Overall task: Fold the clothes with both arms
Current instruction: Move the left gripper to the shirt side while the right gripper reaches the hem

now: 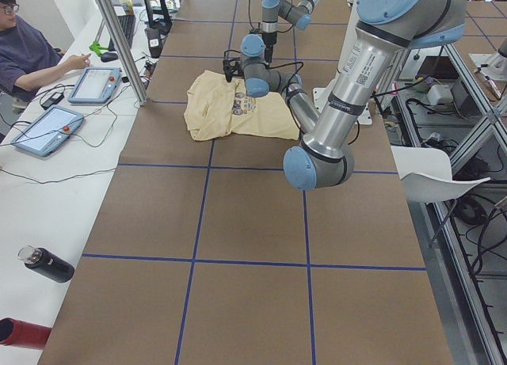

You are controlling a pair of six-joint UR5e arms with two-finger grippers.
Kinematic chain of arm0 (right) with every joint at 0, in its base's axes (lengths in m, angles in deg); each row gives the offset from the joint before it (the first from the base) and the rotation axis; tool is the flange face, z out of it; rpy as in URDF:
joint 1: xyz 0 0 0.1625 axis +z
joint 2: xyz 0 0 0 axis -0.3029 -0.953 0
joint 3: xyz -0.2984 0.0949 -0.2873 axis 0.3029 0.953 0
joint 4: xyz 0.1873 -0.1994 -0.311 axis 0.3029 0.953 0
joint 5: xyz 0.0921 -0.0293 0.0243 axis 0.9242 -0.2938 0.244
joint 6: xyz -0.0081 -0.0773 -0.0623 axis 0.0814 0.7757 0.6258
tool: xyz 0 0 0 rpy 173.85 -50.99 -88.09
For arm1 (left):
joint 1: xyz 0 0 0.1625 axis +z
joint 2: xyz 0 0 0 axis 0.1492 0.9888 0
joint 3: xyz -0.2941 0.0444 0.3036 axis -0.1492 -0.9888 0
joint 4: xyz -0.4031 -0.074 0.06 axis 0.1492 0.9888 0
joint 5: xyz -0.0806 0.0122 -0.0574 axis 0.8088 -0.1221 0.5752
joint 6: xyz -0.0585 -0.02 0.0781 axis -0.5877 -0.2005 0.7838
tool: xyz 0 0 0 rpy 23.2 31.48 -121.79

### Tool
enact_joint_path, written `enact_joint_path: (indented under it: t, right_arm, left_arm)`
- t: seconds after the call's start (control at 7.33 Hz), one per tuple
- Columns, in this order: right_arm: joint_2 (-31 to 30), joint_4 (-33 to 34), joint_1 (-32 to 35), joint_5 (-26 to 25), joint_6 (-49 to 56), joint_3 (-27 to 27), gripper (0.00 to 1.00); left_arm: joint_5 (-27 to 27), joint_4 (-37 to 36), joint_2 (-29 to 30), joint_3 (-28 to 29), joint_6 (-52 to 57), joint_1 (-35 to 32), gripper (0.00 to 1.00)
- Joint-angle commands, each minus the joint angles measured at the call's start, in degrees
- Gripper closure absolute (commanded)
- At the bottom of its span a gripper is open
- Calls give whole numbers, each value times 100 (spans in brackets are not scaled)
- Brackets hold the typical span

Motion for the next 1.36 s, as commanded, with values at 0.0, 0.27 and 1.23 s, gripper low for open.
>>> enact_joint_path:
  t: [0.0, 0.27, 1.23]
  right_arm:
    - [-36, -20, -623, -369, -193, -69, 0]
    - [-10, 6, -1029, -423, -193, 89, 0]
    - [-203, 50, -1030, -292, -193, 116, 19]
  left_arm:
    - [-58, -517, -208, -557, 1, 61, 1]
    - [-67, -565, -208, -743, 1, 62, 1]
    - [-67, -556, -156, -744, 1, 88, 1]
